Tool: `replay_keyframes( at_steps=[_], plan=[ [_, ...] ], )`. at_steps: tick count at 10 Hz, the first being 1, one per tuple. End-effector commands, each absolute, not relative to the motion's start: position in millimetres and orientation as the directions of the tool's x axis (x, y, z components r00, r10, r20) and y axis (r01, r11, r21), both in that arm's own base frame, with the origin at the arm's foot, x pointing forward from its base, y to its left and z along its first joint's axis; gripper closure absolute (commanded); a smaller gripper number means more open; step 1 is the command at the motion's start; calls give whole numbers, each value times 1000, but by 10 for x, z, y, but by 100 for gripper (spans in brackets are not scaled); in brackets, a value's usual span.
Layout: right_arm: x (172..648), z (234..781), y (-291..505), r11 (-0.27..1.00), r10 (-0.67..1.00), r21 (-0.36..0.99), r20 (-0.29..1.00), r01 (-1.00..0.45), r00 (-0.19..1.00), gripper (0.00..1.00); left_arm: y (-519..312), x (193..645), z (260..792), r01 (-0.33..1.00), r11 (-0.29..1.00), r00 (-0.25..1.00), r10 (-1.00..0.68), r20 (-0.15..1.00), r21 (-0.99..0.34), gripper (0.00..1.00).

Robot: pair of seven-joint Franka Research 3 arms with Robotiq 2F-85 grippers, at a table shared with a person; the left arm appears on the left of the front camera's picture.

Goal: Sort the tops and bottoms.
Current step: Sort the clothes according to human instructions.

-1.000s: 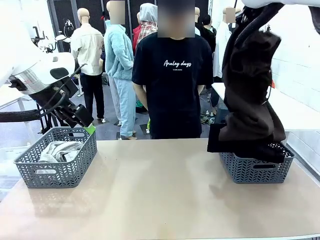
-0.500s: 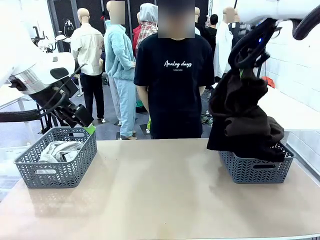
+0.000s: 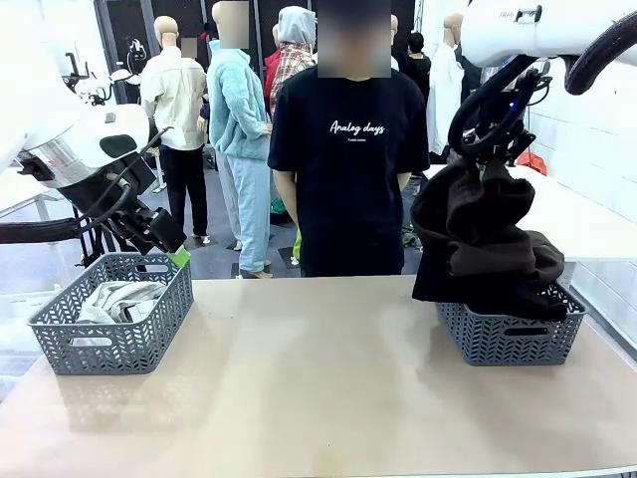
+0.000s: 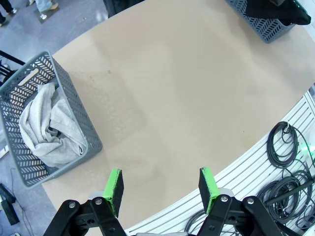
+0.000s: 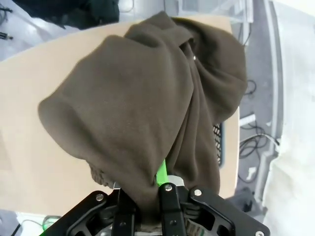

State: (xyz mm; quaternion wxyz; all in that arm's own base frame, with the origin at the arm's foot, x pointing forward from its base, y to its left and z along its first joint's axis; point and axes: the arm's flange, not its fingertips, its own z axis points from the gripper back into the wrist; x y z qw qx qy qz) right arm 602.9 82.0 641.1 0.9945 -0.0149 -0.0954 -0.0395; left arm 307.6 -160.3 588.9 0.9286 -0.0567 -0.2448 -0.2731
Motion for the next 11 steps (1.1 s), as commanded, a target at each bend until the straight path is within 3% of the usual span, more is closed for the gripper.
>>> replay_keyframes(
  at_steps=[1, 2, 4, 6, 10, 11],
  plan=[
    [6015, 6438, 821, 997, -77, 4, 217, 78, 973, 100, -1597, 3087, 5899, 534, 845, 729, -477, 491, 28, 20],
    [6029, 6411, 820, 996, -76, -22, 191, 81, 979, 100, -1597, 3087, 5899, 534, 845, 729, -477, 491, 28, 20],
    [6370, 6096, 405, 996, -60, 67, -15, 61, 998, 100, -1597, 3087, 5899, 534, 845, 729, -477, 491, 28, 20],
    [6520, 5867, 167, 991, -104, 82, -23, 106, 994, 100, -1597, 3087, 5899, 534, 845, 729, -477, 491, 28, 20],
    [6468, 5184, 323, 983, -32, 177, -110, 52, 993, 100, -1597, 3087, 5899, 534, 845, 729, -477, 491, 28, 20],
    [6455, 5196, 318, 986, -101, 125, -91, 112, 991, 100, -1597, 3087, 5899, 534, 845, 729, -477, 491, 28, 20]
  ],
)
